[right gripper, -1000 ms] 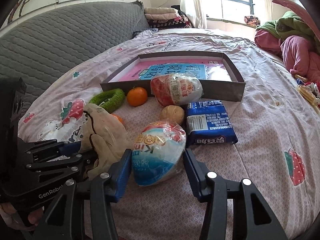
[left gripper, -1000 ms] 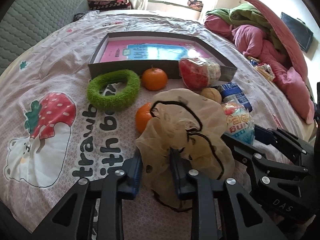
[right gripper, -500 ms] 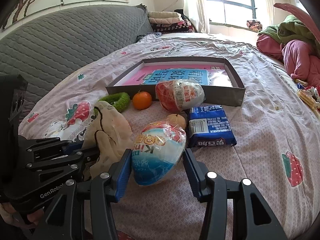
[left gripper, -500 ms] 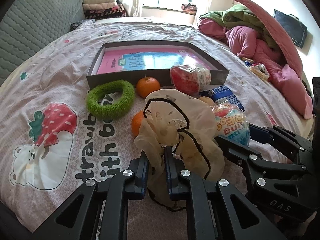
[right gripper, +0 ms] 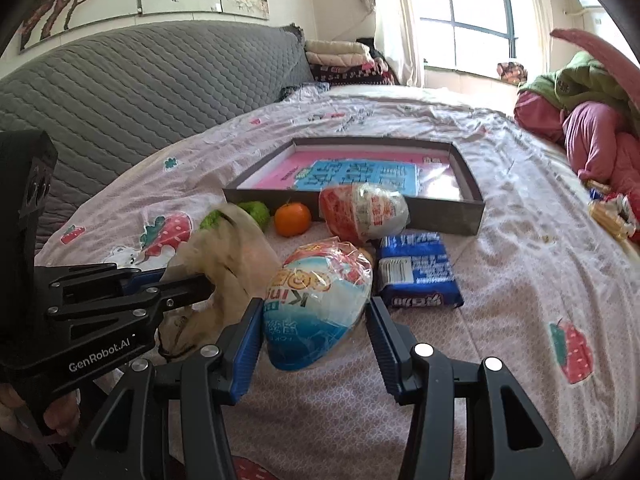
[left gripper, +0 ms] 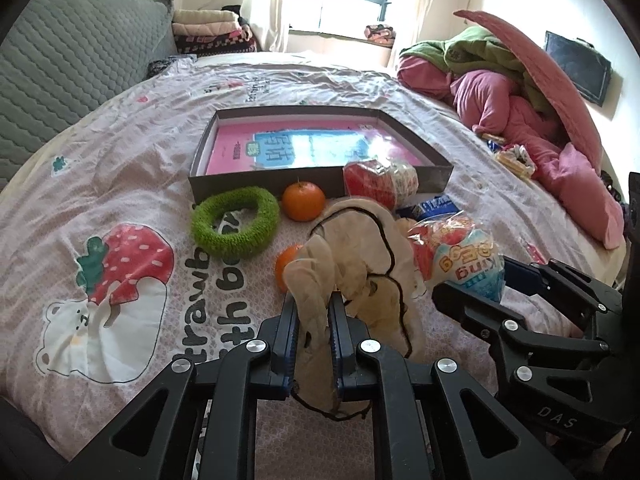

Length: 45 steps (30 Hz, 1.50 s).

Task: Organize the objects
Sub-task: 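Lift the mesh bag with left tool while right tool lifts the egg toy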

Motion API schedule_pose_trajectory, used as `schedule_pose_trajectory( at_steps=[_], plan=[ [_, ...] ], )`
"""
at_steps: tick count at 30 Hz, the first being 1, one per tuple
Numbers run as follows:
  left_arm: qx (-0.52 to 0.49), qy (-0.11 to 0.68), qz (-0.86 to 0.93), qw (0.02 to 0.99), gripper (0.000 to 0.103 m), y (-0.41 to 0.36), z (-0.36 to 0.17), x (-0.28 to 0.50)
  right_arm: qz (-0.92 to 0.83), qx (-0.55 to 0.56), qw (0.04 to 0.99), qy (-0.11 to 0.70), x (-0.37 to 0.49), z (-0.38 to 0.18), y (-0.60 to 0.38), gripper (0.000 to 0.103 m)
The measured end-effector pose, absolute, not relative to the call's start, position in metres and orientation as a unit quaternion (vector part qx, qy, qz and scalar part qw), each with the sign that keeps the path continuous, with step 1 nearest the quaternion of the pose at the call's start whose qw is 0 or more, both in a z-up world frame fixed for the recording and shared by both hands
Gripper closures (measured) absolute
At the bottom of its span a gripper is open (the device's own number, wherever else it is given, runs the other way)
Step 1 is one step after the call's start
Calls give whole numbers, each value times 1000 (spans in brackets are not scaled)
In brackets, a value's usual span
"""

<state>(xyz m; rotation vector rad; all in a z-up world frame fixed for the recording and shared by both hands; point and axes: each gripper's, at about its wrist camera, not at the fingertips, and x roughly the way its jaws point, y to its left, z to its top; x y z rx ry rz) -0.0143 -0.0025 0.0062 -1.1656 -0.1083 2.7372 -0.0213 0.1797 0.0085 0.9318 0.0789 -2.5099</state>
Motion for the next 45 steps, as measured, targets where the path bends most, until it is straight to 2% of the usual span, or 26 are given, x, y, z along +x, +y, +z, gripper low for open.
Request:
schedule_pose_trajectory(
  at_steps=[31,45],
  plan=[
    [-321,-47,945,46,89,-18,34,-5,-934,287,214,9,-19,31,194,52],
    [-312,-42,948,39,89,-14,44,-16,-938,277,208,28,-34,40,189,52]
  ],
)
